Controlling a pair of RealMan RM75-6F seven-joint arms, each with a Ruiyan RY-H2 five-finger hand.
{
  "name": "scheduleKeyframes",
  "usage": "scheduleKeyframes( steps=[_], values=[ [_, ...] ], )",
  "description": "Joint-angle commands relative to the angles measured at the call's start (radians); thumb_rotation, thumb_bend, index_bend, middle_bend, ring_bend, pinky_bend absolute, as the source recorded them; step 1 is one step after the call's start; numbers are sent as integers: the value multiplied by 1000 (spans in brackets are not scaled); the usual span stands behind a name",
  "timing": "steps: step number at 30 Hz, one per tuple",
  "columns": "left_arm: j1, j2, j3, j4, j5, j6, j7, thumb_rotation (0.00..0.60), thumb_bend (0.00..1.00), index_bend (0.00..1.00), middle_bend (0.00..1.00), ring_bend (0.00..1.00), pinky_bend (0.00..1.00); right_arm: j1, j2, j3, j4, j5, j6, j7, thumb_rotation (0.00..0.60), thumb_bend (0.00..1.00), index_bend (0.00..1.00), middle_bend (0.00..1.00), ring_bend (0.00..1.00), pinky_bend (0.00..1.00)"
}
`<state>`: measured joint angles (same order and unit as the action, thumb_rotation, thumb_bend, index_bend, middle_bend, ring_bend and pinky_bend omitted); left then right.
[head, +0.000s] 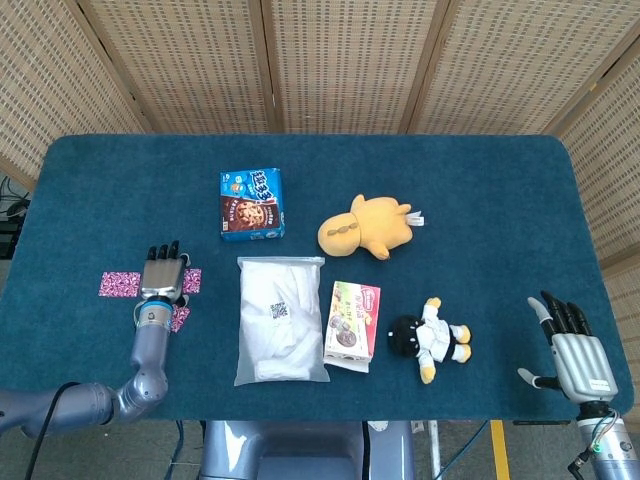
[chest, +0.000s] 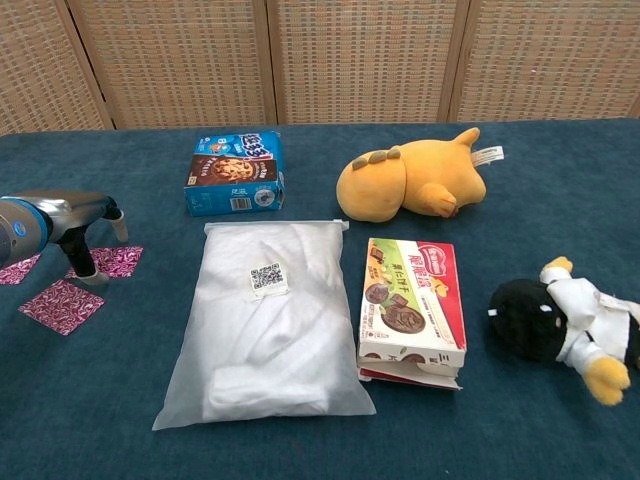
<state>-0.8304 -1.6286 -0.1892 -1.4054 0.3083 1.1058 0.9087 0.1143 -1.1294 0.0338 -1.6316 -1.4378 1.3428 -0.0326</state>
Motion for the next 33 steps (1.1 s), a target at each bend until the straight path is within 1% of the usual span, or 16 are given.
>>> scheduleKeyframes(
  steps=[1,33],
  values=[
    [1,0,-1,-1,1,1,-2,600,311,266,0,0,0,0,0,0,0,0,0,1,600,0,0,0,0,0],
    [1,-18,9,37,-5,-12,18,600,330,286,0,0,0,-1,2,0,4,0,4,10,600,0,0,0,0,0]
  ],
)
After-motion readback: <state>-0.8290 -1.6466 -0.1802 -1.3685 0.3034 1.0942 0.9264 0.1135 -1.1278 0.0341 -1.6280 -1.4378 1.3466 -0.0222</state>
